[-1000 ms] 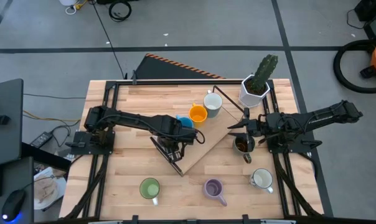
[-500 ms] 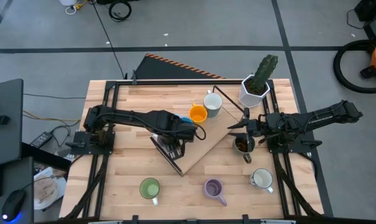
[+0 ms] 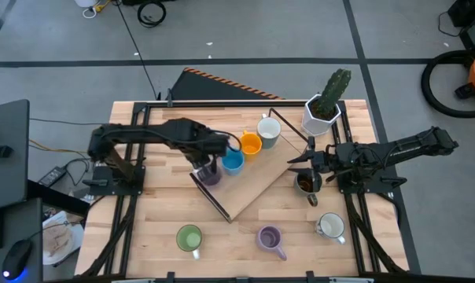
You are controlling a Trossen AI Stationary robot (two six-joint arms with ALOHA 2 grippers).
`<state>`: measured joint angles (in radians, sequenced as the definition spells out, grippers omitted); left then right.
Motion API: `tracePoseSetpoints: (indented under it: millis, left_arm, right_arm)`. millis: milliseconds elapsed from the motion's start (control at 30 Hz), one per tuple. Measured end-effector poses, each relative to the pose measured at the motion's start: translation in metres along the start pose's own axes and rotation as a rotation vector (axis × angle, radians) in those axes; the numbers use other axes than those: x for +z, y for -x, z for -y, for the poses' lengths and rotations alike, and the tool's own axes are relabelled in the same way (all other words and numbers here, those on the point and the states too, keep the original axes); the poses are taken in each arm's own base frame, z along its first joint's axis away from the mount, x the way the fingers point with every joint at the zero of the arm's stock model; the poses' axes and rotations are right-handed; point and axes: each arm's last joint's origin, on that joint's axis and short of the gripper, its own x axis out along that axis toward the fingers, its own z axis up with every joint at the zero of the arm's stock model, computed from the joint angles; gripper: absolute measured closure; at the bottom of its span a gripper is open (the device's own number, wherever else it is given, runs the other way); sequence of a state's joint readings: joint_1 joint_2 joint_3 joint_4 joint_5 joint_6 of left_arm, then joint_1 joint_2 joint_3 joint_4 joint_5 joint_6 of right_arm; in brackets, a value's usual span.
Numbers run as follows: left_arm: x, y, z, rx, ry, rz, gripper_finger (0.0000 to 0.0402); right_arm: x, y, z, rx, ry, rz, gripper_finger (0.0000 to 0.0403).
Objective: Place coffee mugs
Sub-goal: Put the top violet mug on the shelf beside
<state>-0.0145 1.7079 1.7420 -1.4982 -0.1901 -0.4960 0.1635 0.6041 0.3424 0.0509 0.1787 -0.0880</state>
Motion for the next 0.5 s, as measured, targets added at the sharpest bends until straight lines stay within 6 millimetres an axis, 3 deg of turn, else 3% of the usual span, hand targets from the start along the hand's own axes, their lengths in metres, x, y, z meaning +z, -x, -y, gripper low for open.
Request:
tracePoseSetpoints:
  millis: [133, 500]
  left_arm:
    - [-0.019, -0.02, -0.016, -0.046, 0.025, 0.04, 0.0335]
    - [-0.09, -0.047, -0.049, -0.172, 0.085, 0.235, 0.0353]
  right_arm:
    - [0.0, -0.001, 0.0, 0.001, -0.001, -0.005, 0.0289]
    - [0.0, -0.003, 0.0, -0.012, 0.062, 0.0, 0.0289]
